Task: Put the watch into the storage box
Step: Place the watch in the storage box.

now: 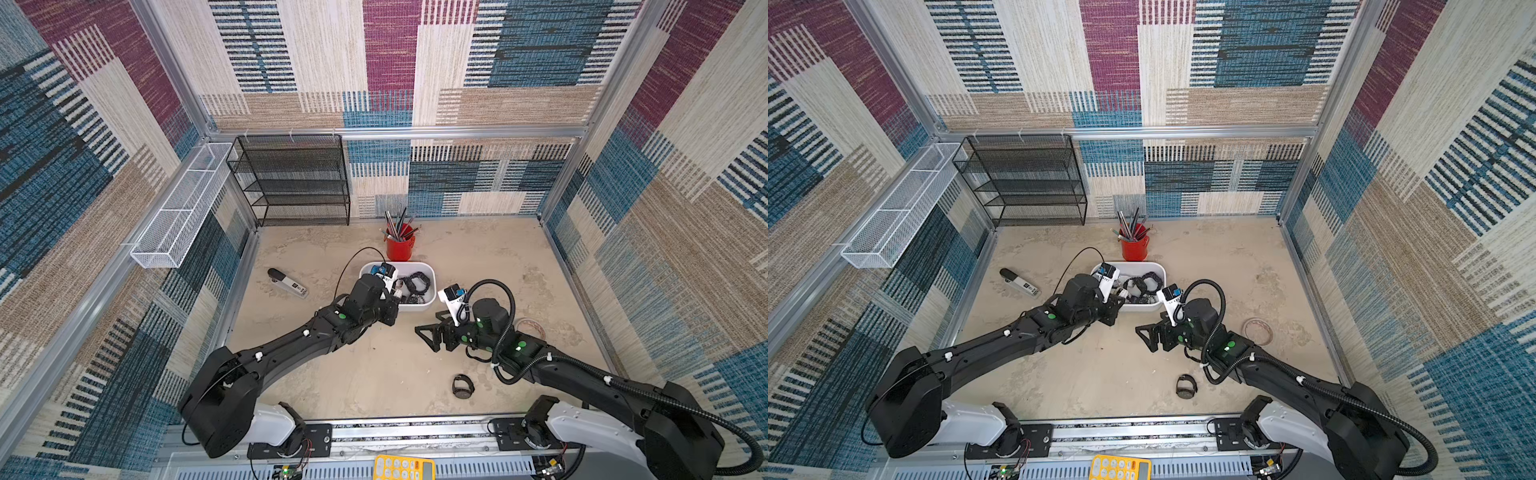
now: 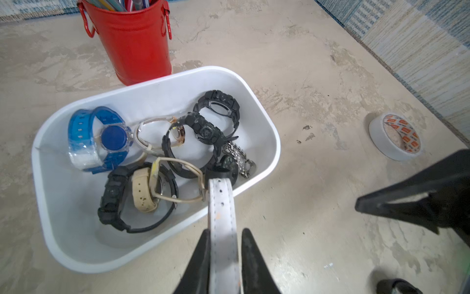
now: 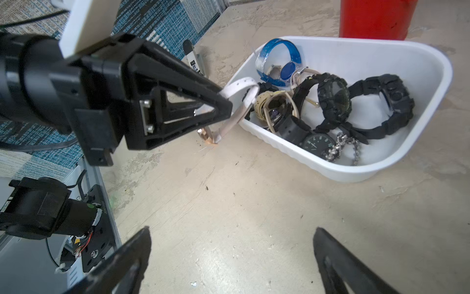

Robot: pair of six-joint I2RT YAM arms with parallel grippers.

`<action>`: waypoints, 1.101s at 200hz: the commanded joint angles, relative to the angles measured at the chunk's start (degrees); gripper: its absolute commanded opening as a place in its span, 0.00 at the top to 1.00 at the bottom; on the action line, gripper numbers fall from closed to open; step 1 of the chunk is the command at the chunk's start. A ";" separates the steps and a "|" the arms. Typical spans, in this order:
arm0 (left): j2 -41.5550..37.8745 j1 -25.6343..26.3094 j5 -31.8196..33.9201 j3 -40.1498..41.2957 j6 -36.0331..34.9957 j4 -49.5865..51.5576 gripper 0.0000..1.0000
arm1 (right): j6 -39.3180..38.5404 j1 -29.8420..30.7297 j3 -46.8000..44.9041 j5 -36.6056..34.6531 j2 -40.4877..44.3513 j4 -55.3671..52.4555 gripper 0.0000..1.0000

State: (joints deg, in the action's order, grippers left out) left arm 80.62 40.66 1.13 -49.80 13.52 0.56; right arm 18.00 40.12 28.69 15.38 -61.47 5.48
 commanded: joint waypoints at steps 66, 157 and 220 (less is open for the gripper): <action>7.11 -3.65 -2.06 -4.66 -2.98 -5.56 0.86 | 3.00 0.31 1.28 -3.57 -2.40 2.54 0.00; 18.02 -7.60 -5.65 -8.91 -0.74 -8.51 0.86 | 4.24 0.31 3.12 -5.86 -5.71 2.16 0.00; 15.61 -7.79 -6.73 -7.05 1.20 -10.11 0.59 | 5.56 0.29 4.52 -9.61 -6.86 1.09 0.01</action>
State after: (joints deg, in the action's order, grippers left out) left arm 97.51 33.01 -4.69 -57.60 13.23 -7.22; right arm 22.33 40.42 32.38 8.40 -68.10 6.02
